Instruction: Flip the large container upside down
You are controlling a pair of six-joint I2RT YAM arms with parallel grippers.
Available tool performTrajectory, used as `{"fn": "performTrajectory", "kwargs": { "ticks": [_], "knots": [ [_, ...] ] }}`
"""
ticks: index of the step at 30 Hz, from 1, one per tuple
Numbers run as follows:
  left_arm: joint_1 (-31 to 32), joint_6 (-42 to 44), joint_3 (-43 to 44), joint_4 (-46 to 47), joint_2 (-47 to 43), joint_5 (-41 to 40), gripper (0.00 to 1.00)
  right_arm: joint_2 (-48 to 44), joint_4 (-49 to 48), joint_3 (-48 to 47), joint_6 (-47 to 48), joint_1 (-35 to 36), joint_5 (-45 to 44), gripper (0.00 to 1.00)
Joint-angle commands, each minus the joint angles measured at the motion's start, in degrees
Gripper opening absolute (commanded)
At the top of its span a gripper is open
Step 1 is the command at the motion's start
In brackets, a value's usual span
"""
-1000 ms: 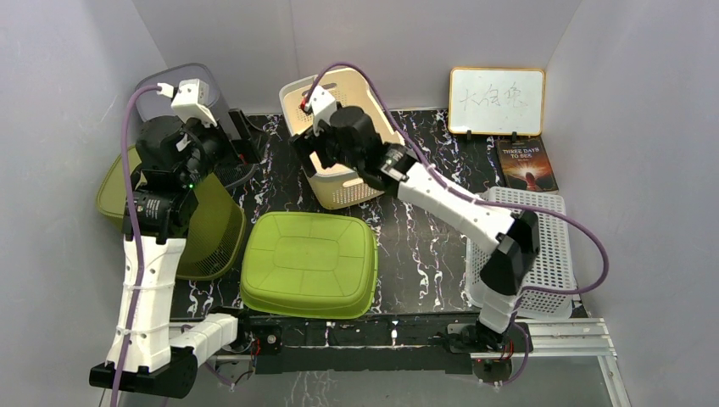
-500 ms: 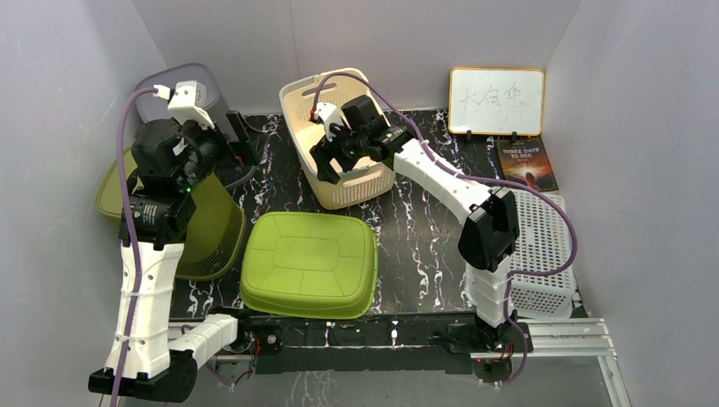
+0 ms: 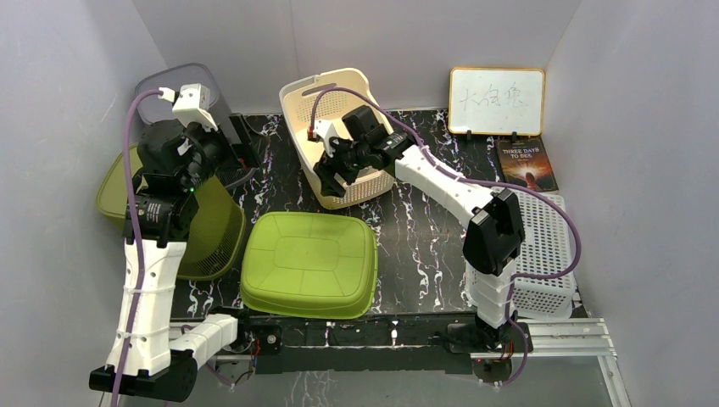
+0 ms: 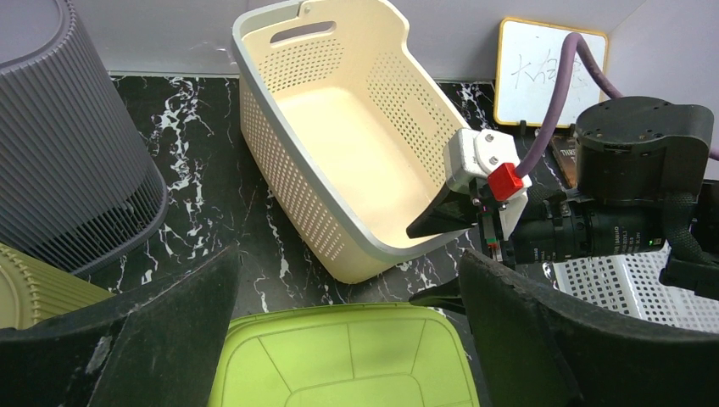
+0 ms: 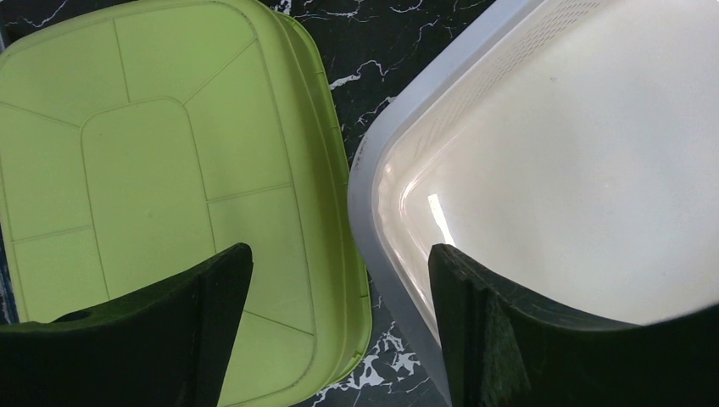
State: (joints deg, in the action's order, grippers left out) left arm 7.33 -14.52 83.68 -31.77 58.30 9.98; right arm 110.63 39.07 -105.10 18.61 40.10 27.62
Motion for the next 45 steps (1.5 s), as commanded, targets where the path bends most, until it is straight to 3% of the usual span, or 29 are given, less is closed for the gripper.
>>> {"fn": "performTrajectory", "kwargs": {
  "ticks": [1,8,9,12,14,20,24,30,32,35,37,40,45],
  "knots": [
    [0.1,0.9,0.0,0.1,-1.1,-0.6,0.98,1.7,-3.6,-2.2,0.1,-0.1,1.7,0.69],
    [0.1,1.1,-1.3,0.0,-1.6,-1.0,0.98,7.5,-4.1,-7.2,-2.0,-0.1,2.4,0.63],
    [0.1,1.2,-1.3,0.0,-1.6,-1.1,0.98,8.4,-4.3,-8.1,-2.5,-0.1,2.4,0.59],
    [0.1,1.4,-1.3,-0.3,-1.7,-1.3,0.98,10.7,-6.3,-10.1,-5.3,-0.1,1.9,0.34],
    [0.1,1.5,-1.3,-0.3,-1.8,-1.5,0.98,11.4,-9.5,-10.3,-8.3,-0.1,1.8,0.11],
    [0.1,1.8,-1.7,-0.5,-2.1,-1.9,0.98,8.6,-28.8,-2.9,-21.6,-0.3,9.8,0.0],
    [0.1,1.8,-1.7,-0.8,-2.3,-2.2,0.98,6.4,-44.3,2.2,-32.5,-0.3,10.2,0.0],
    [0.1,2.3,-1.7,-1.3,-2.8,-2.8,0.98,8.9,-51.3,2.3,-42.4,-0.2,9.5,0.0],
    [0.1,2.3,-2.1,-1.3,-2.9,-2.8,0.98,9.8,-51.8,2.4,-44.3,0.1,7.8,0.03],
    [0.1,2.4,-2.2,-1.5,-3.3,-2.7,0.98,11.6,-46.3,-0.5,-43.1,0.5,3.8,0.24],
    [0.1,2.9,-2.0,-1.8,-3.4,-3.0,0.98,12.3,-43.5,-1.8,-42.5,0.6,2.3,0.33],
    [0.1,3.1,-2.2,-2.0,-3.9,-3.8,0.98,12.0,-41.6,-0.8,-42.4,0.6,0.5,0.32],
    [0.1,3.4,-2.2,-2.1,-3.7,-3.6,0.98,7.6,-50.5,9.6,-46.1,-0.1,-0.9,0.3]
  ]
}}
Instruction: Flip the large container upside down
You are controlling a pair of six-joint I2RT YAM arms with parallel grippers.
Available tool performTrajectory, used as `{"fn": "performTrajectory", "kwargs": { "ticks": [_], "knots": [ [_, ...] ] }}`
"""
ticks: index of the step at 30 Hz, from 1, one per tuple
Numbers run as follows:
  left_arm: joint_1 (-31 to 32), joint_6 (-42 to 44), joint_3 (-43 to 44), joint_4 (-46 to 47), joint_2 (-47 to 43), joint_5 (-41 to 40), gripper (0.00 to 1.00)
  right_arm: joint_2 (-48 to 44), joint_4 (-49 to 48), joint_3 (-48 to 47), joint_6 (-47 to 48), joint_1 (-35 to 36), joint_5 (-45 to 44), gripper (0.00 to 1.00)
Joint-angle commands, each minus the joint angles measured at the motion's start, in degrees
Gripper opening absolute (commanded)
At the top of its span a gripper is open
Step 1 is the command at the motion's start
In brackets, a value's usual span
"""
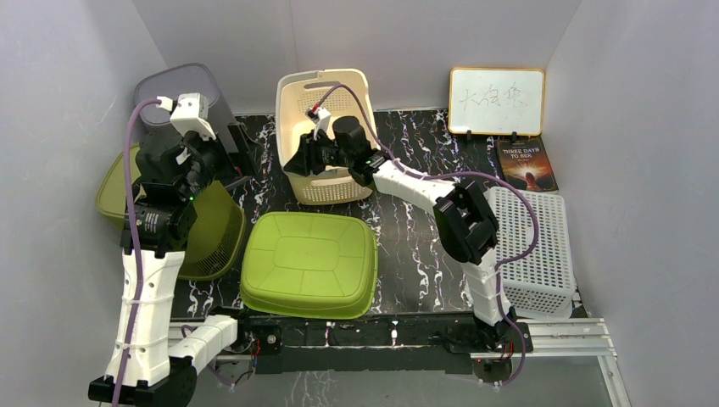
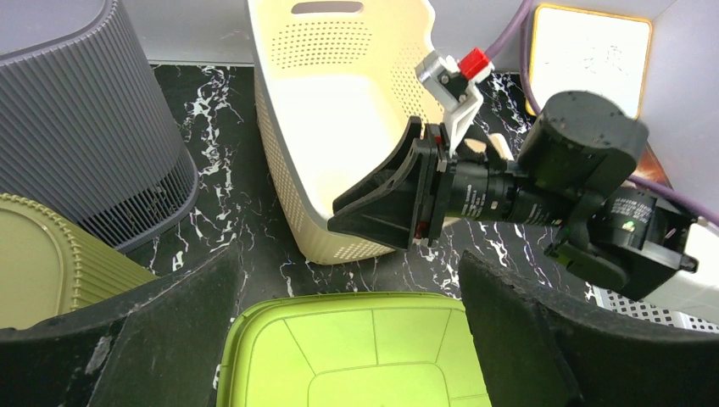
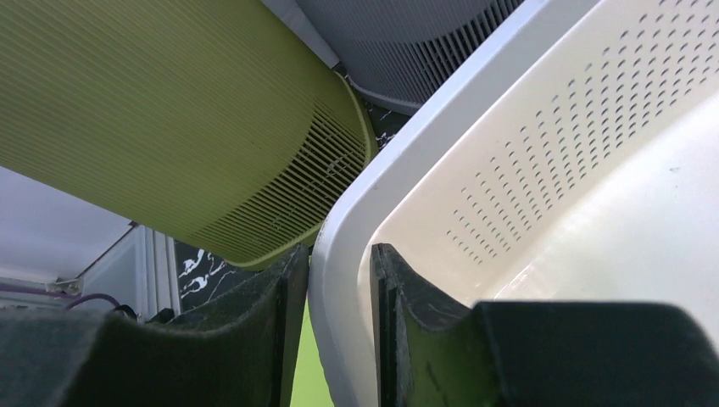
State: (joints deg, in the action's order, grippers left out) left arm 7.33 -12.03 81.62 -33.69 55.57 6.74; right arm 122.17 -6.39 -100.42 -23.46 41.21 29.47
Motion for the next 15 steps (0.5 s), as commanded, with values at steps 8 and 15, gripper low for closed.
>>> {"fn": "performTrajectory", "kwargs": {
  "ticks": [8,15],
  "knots": [
    [0.1,1.3,-0.1,-0.2,-0.9,-0.4,0.98,-2.5,5.2,-2.4,-1.9,-1.0,-4.5,0.54],
    [0.1,0.5,2.0,0.0,0.1,-0.9,0.98,3.9,21.6,-23.7,0.7,-1.0,-14.1,0.67]
  ]
}}
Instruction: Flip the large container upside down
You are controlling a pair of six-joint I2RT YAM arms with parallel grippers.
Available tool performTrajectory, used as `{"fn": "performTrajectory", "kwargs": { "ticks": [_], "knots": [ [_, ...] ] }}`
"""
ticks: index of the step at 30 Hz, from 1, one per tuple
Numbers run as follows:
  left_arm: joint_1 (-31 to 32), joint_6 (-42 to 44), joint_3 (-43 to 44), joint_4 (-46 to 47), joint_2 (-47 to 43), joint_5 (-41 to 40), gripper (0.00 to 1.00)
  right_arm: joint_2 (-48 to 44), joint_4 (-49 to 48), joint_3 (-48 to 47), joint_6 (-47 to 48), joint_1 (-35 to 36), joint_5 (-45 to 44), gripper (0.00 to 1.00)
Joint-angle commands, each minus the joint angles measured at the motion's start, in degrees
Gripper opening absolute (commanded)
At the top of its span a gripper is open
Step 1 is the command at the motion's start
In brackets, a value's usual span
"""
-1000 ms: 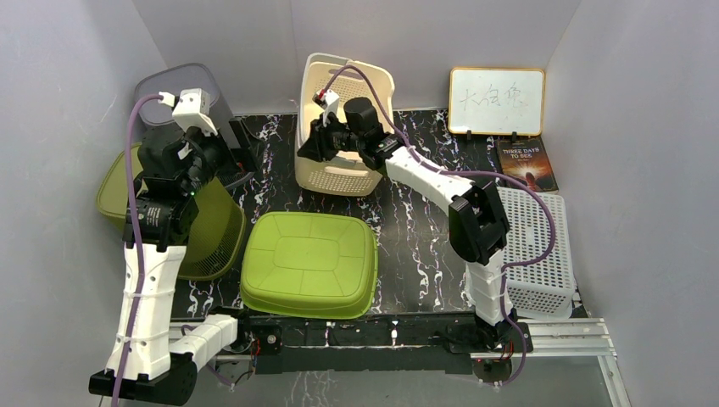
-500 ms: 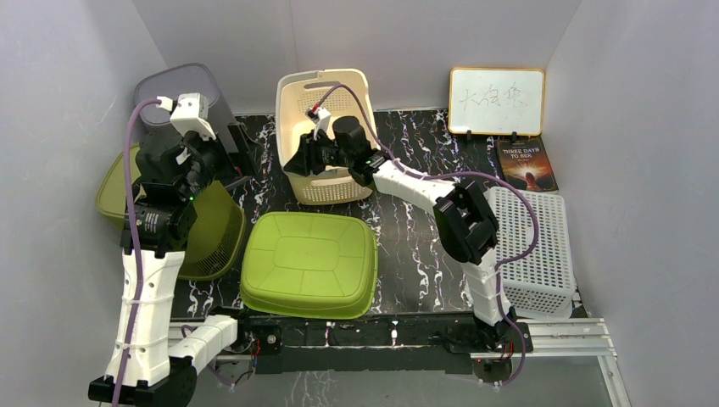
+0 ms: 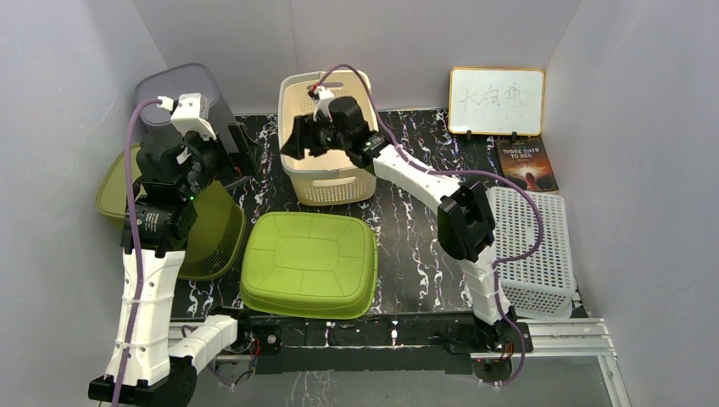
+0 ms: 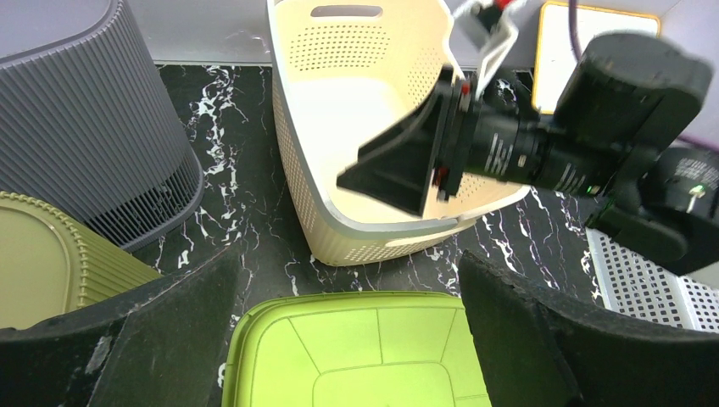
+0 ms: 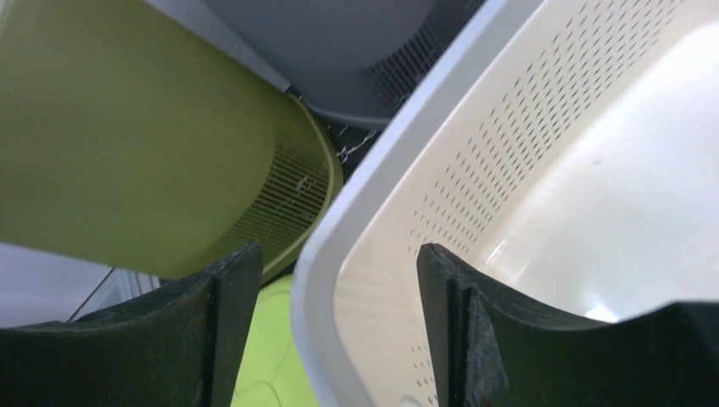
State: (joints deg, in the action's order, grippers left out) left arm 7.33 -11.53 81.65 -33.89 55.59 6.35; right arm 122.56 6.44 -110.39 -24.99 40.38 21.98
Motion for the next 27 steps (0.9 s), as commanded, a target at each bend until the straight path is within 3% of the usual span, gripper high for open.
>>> {"fn": "performTrajectory", "kwargs": {
  "ticks": [1,5,27],
  "knots": [
    [0.1,-0.1,2.4,0.3,0.2,-0.3,0.98,5.4,11.2,-18.5,2.2,-0.2,-7.1,0.68],
    [0.2,-0.3,3.0,0.6,0.1,0.2,0.98,11.2,15.3,-25.8,0.3,-0.2,-7.5,0.68],
    [0.1,1.9,0.3,-0.6,-2.3,-1.0,0.98,15.0,14.6,-23.5,2.1,6.3,-13.6,0.65]
  ]
}}
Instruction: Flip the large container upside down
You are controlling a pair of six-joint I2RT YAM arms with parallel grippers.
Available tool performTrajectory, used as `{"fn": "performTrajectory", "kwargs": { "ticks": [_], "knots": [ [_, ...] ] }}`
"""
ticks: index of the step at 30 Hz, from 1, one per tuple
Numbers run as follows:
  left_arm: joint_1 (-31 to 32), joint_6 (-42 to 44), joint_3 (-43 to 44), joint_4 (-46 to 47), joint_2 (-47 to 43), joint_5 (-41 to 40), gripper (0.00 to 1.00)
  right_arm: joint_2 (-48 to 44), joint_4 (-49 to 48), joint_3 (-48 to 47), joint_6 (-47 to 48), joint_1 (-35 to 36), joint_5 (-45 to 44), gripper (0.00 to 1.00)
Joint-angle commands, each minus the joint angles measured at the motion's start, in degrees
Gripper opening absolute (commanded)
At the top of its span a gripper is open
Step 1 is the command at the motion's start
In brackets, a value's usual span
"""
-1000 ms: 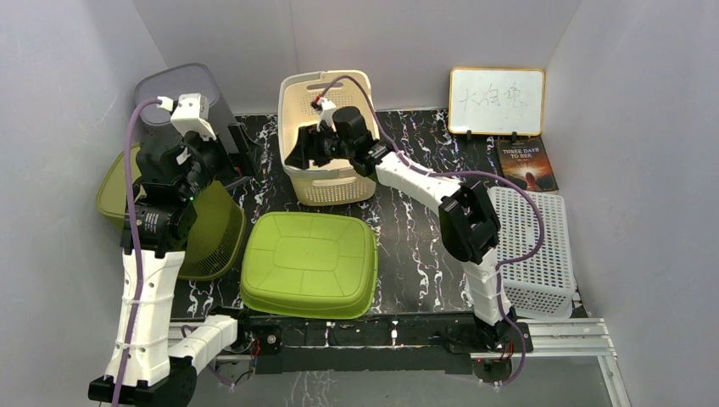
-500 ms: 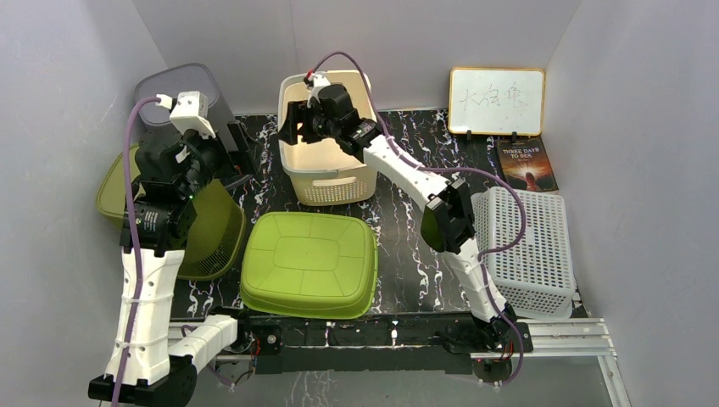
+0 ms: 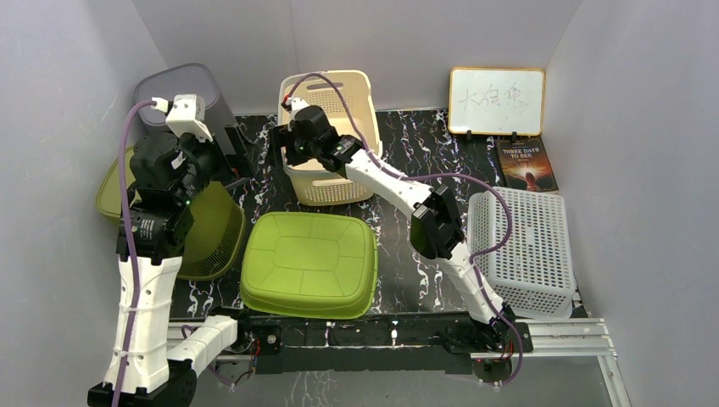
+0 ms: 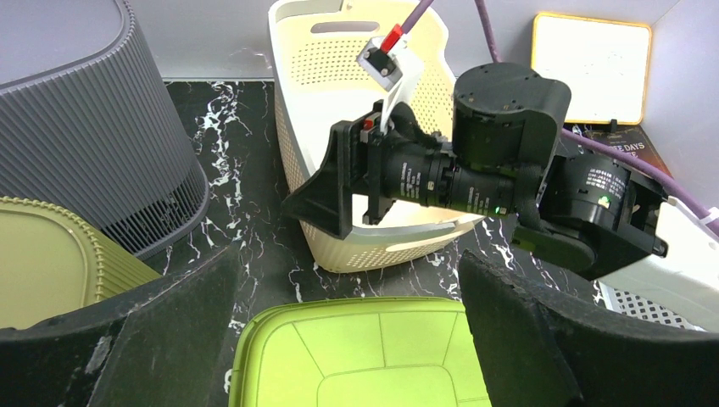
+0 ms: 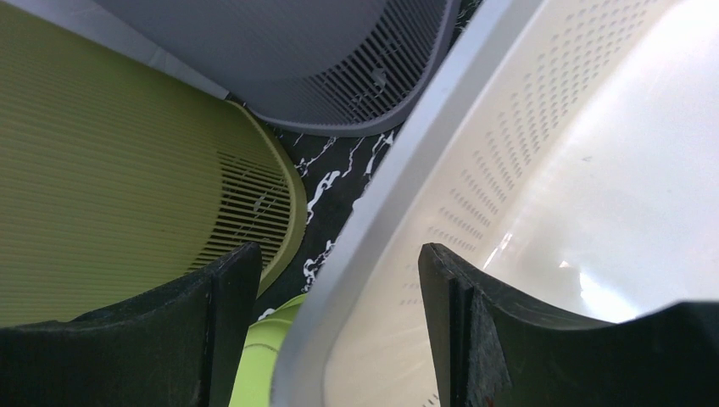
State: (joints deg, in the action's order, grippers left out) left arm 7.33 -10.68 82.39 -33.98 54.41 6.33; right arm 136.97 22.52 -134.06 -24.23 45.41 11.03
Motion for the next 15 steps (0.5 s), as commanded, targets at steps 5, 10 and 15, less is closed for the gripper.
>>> {"fn": "performTrajectory", "kwargs": {
  "ticks": [5,10,15],
  "knots": [
    [0.1,1.9,-0.2,-1.4,-1.6,-1.5,0.98,1.9,0.1,0.1,1.9,1.5,-6.8,0.62],
    [0.1,2.6,-0.3,-2.2,-2.4,-2.2,0.98,2.7,3.9,-1.6,5.0,1.5,-14.4,0.61],
    [0.1,2.9,-1.3,-2.1,-3.0,-2.6,0.98,1.7,7.6,0.1,7.1,1.5,-20.9,0.2]
  ]
}}
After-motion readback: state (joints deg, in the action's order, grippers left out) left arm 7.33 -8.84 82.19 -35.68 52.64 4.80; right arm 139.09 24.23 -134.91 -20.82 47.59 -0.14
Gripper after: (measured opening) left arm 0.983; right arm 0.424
